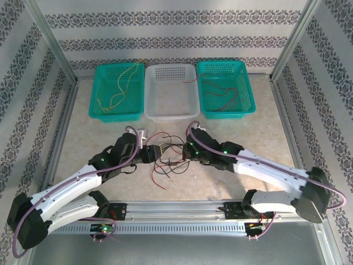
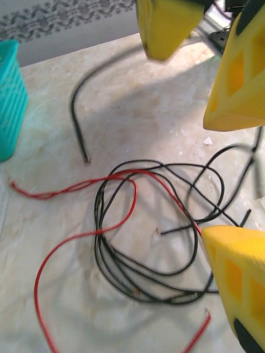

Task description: Untangle the cables

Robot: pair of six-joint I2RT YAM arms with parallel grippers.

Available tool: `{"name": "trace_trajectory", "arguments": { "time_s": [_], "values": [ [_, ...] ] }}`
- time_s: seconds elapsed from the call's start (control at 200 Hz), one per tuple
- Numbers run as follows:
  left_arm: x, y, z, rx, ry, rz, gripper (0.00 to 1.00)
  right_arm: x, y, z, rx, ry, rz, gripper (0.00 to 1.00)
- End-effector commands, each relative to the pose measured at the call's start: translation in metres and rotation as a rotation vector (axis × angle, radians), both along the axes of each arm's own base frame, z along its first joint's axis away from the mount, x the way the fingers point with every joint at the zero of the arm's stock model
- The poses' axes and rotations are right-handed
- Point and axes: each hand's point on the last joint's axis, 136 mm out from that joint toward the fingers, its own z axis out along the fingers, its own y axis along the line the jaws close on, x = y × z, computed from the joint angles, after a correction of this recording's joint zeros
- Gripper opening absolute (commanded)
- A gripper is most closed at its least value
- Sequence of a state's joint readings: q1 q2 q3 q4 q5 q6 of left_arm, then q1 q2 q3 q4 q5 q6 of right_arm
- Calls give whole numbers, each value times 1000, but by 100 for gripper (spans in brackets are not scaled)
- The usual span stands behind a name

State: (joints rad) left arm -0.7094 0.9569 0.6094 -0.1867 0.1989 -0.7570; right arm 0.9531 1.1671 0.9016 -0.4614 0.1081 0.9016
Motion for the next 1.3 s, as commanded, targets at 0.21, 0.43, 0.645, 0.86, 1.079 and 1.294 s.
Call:
{"name": "trace_trajectory", "arguments": {
  "time_s": [0.21, 0.43, 0.645, 0.86, 1.079, 1.294],
  "values": [
    [12, -59, 56, -178, -158, -151, 59, -15, 8, 81, 22, -209, 166, 0],
    [-1, -68, 75, -271, -203, -229, 58, -7, 4, 130, 36, -324, 155, 0],
    [-13, -46, 89, -273, -247, -192, 57, -2, -7, 153, -5, -389, 133, 0],
    [-25, -38, 88, -279, -229, -198, 49, 0, -11, 162, -10, -414, 123, 0],
    [-26, -43, 82, -298, -191, -211, 41, 1, -12, 168, -16, -430, 122, 0],
    [-24, -53, 76, -310, -158, -233, 33, 2, -12, 172, -15, -440, 121, 0]
  ]
}}
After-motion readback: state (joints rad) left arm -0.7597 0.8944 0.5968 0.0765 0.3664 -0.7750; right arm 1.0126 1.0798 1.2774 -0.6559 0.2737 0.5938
